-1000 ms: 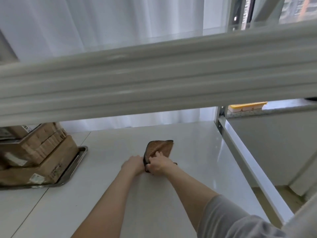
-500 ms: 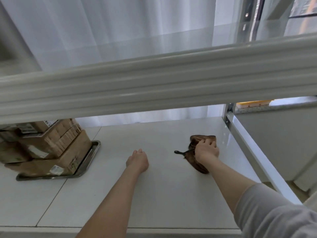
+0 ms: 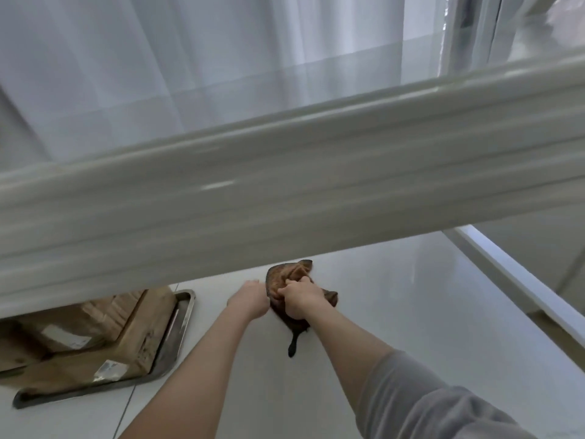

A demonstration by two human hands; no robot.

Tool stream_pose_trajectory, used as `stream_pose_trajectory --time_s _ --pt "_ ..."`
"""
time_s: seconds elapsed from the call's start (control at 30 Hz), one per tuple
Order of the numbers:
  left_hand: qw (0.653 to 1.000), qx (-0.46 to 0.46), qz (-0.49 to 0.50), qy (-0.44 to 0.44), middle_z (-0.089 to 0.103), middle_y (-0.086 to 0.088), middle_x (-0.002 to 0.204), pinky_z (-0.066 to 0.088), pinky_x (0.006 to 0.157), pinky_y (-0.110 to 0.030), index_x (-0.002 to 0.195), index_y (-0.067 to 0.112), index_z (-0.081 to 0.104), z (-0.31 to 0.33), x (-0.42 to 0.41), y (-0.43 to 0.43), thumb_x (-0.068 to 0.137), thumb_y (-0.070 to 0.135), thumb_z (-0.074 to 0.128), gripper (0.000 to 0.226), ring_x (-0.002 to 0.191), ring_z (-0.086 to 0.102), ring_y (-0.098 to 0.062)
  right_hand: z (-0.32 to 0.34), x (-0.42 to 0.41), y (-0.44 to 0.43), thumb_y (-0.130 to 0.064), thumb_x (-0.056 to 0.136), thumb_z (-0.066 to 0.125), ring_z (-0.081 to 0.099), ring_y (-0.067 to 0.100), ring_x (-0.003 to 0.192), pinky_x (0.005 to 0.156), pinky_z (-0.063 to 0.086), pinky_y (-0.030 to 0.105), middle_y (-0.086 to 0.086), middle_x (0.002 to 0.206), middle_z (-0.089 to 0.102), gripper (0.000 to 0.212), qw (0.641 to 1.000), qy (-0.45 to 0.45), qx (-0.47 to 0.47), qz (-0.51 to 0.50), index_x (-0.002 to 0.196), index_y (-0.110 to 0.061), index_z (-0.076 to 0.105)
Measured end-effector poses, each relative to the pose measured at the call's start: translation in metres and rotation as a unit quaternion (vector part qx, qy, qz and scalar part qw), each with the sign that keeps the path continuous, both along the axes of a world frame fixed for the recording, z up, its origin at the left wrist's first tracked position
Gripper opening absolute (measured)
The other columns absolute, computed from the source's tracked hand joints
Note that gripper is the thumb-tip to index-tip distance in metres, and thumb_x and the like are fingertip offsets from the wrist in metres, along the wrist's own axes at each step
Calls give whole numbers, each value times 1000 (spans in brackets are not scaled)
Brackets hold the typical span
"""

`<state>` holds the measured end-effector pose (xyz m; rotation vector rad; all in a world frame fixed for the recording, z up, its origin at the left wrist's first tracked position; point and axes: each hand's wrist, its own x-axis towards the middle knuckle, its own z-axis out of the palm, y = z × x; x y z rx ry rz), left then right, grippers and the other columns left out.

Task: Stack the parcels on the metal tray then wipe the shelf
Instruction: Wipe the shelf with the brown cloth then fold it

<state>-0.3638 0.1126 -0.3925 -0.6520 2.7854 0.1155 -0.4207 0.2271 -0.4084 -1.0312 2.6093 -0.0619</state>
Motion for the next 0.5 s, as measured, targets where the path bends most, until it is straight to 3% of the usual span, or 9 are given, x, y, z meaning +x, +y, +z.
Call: stream_pose_trajectory --time_s 0.1,0.23,0.33,0.4,0.5 --pt "1000 7 -16 5 46 -7 139 43 104 -40 131 11 50 -5 -10 8 93 15 35 41 127 46 -23 -2 -10 13 -27 97 43 22 29 142 112 30 40 1 156 27 46 999 -12 -24 -39 144 -25 42" --pt "1000 1 -29 -3 42 -11 141 37 108 -38 133 3 44 -10 -24 27 96 12 34 39 131 42 -26 -4 -47 71 -40 97 42 3 31 148 121 8 41 6 162 3 66 986 -20 -12 -168 153 -15 19" --pt "1000 -3 -17 -2 45 -12 137 40 105 -39 129 3 47 -15 -34 33 97 12 34 36 127 46 -28 -2 -79 118 -50 96 40 -1 33 148 120 2 43 8 162 -4 77 964 -22 2 -265 155 -11 8" --pt "1000 -2 -7 -7 45 -12 139 40 106 -39 131 4 47 -17 -40 35 97 12 34 38 128 46 -28 -1 -96 142 -53 94 44 2 34 148 120 3 44 8 162 -1 81 947 -22 4 -320 155 -11 11" --pt "1000 -8 1 -16 47 -11 139 41 104 -37 130 6 49 -20 -44 40 96 13 35 38 127 48 -27 -1 -115 167 -38 96 45 11 37 144 118 16 44 13 158 5 63 927 -5 7 -374 150 -11 27"
